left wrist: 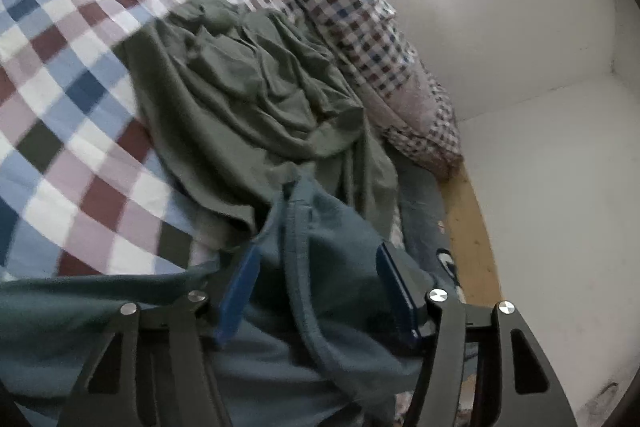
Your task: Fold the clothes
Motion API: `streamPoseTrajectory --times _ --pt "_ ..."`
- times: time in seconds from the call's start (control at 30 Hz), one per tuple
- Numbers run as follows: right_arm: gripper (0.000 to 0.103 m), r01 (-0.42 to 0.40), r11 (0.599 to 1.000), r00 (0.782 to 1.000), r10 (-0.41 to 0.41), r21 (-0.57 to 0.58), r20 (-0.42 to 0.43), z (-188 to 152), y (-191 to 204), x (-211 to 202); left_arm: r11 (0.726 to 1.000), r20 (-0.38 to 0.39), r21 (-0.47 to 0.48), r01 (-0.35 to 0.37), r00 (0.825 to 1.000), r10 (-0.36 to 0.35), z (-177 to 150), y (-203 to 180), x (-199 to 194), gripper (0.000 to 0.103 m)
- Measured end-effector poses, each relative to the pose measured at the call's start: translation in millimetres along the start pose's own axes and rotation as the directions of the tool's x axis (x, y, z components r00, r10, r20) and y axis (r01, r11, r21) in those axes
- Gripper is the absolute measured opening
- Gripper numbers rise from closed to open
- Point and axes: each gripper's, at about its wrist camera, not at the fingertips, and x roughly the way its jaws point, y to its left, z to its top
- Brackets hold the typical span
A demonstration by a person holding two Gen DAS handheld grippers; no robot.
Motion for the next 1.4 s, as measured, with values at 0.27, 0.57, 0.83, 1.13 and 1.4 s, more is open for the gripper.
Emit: streamPoseTrajectory --times 0.27,0.57,0.83,1.13,1.4 --pt "0.006 -0.011 1.0 0.999 0.011 -0.011 -0.038 -7 -9 8 1.0 -0.017 -0.021 -0.012 1.0 0.011 -2 4 22 0.055" --pt "0.006 -0.027 0.999 0.998 0.026 -0.017 -0.059 -13 -13 11 0.997 -0.031 -0.008 -0.082 0.996 0.082 -8 7 37 0.029" --pt "0.007 -0.028 1.0 0.997 0.027 -0.011 -0.067 -13 -15 13 0.996 -0.023 0.027 -0.08 0.997 0.08 -13 1 38 0.004" --pt "0.007 -0.016 1.0 0.997 0.017 0.011 -0.074 -14 -14 15 0.989 0.061 0.147 -0.029 0.998 0.021 -32 -33 6 0.003" --pt "0.007 -0.013 0.999 0.998 0.015 0.039 -0.062 -11 -9 13 0.956 -0.017 0.267 0.118 0.993 -0.117 -85 -75 3 0.003"
